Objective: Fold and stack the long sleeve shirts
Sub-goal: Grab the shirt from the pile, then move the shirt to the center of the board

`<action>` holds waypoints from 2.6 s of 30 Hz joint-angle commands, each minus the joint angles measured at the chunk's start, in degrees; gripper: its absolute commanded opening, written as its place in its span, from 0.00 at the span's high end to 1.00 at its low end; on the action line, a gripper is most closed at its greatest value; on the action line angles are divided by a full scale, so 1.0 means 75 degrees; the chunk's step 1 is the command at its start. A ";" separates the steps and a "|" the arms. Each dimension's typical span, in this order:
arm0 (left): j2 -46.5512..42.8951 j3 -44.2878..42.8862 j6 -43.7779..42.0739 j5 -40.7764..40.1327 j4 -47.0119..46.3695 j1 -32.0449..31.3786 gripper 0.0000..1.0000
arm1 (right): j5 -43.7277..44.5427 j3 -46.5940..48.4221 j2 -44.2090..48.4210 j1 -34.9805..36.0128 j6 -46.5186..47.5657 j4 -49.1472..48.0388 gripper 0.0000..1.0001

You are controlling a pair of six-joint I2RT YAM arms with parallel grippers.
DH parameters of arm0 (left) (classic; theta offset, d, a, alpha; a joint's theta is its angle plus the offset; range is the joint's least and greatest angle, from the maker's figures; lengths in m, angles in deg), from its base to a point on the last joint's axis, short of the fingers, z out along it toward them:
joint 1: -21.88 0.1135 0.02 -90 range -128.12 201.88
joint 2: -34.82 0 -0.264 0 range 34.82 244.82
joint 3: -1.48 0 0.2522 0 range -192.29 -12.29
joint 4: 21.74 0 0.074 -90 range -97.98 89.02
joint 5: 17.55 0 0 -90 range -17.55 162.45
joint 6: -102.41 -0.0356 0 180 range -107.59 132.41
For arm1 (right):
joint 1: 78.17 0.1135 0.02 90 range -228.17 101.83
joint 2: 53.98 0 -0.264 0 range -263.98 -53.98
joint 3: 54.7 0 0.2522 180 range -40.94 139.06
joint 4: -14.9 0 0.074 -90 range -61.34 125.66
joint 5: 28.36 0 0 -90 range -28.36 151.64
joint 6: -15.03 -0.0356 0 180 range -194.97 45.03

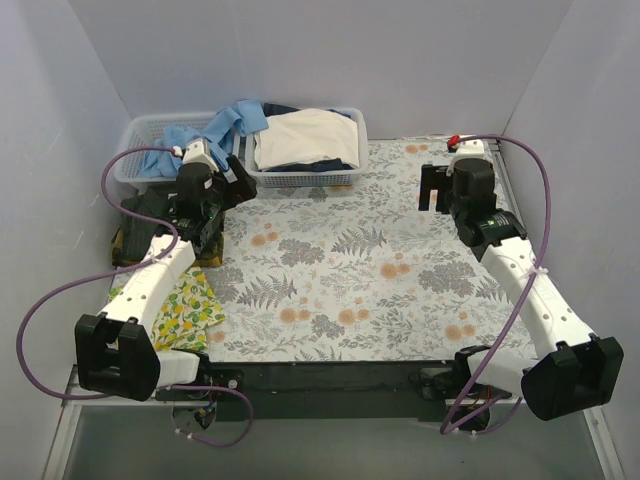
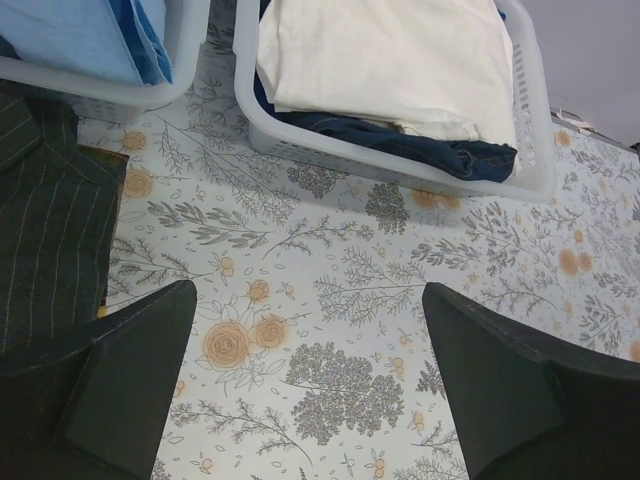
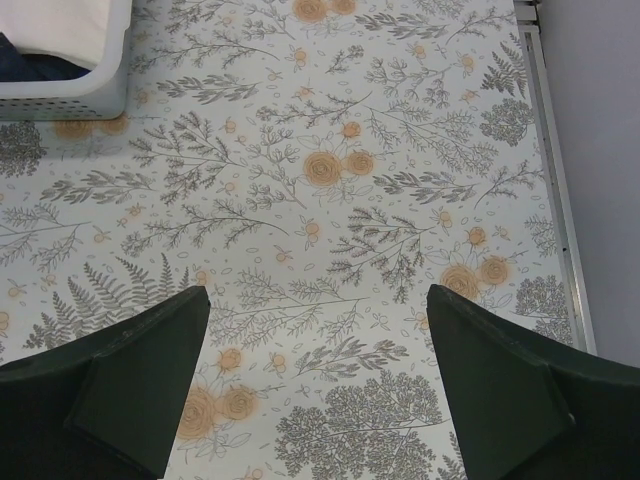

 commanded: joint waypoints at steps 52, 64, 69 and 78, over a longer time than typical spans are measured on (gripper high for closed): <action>0.7182 -0.8725 0.1605 0.1232 0.2324 0.2867 0.97 | -0.1641 0.2208 -0.2501 0.0801 -0.0359 0.0369 0.03; 0.4546 -0.8492 0.1710 0.3127 0.1704 0.2844 1.00 | -0.1313 0.2056 -0.2150 0.0790 -0.0605 0.0369 0.04; 0.3351 -0.8083 0.1688 0.4313 0.1376 0.2610 1.00 | -0.0949 0.1821 -0.1576 0.0790 -0.0734 0.0381 0.04; -0.0222 -0.4302 0.1477 0.5486 0.0848 0.0596 1.00 | -0.0573 0.1307 -0.0322 0.0790 -0.1015 0.0697 0.04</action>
